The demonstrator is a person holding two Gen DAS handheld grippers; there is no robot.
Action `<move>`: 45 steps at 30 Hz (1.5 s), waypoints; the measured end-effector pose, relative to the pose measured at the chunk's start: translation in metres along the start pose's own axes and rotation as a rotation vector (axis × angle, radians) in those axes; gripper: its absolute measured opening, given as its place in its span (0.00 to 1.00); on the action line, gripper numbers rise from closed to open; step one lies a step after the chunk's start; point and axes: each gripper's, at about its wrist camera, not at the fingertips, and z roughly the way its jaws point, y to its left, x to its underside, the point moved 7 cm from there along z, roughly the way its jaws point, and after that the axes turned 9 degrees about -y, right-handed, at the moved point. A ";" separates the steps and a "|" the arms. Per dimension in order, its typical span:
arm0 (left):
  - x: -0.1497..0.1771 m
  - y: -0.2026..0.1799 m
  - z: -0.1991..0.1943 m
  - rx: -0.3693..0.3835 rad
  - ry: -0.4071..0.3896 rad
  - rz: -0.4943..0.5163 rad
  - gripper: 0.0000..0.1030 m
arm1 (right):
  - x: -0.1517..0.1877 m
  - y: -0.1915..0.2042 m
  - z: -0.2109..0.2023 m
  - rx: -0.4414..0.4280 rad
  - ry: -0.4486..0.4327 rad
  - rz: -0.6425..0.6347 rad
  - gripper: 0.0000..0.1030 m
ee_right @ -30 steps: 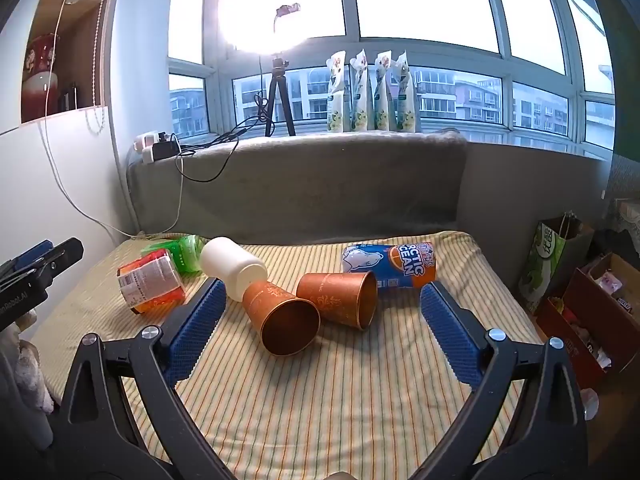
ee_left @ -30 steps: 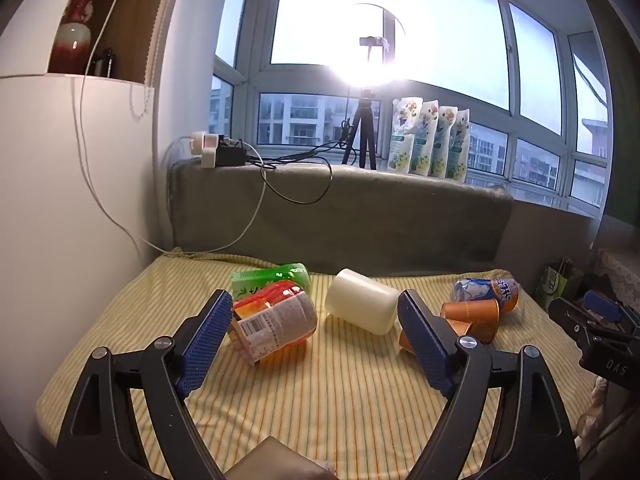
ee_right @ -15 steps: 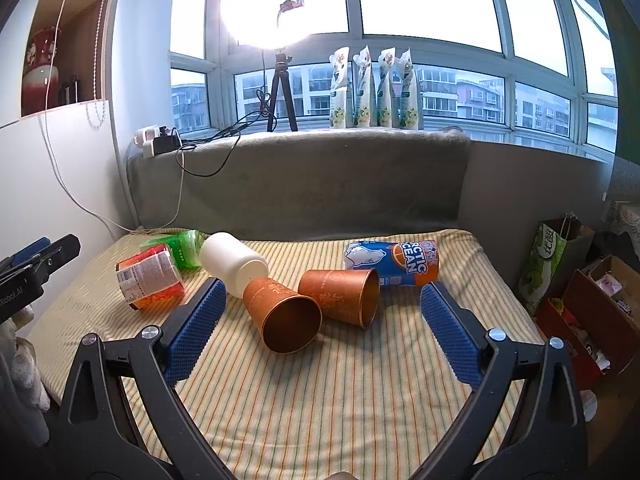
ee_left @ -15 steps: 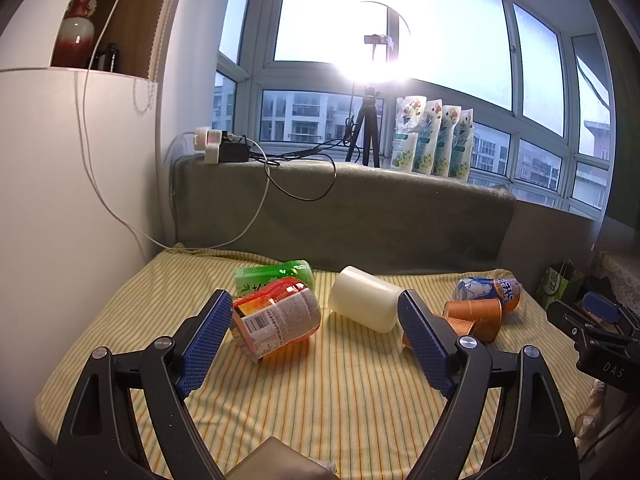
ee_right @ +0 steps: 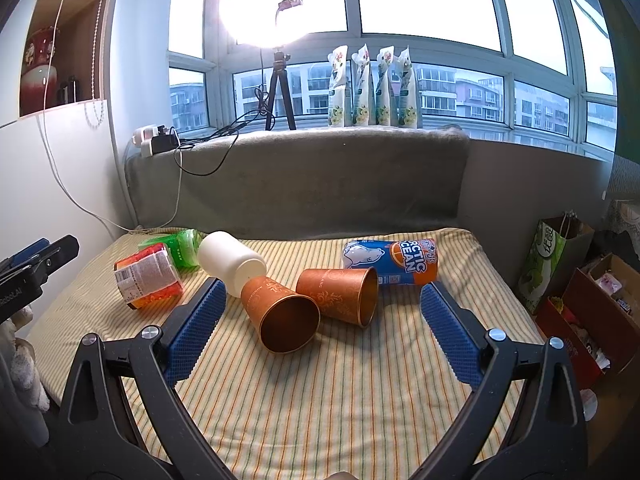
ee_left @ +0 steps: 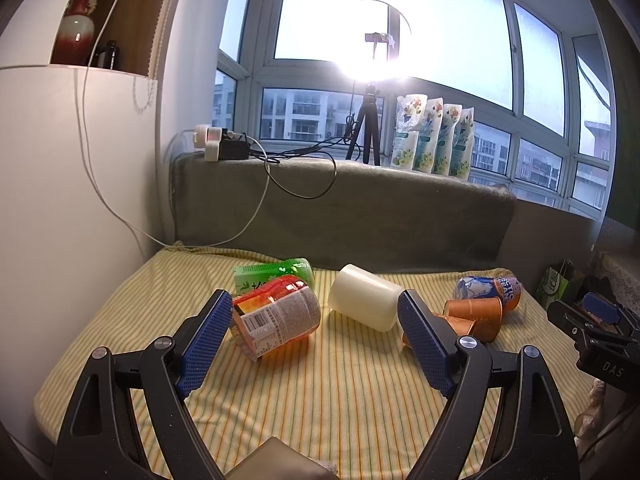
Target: Flip cup upright
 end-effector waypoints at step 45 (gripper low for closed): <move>0.001 -0.003 0.004 0.004 0.015 0.003 0.82 | 0.006 -0.002 0.006 -0.005 0.005 -0.025 0.97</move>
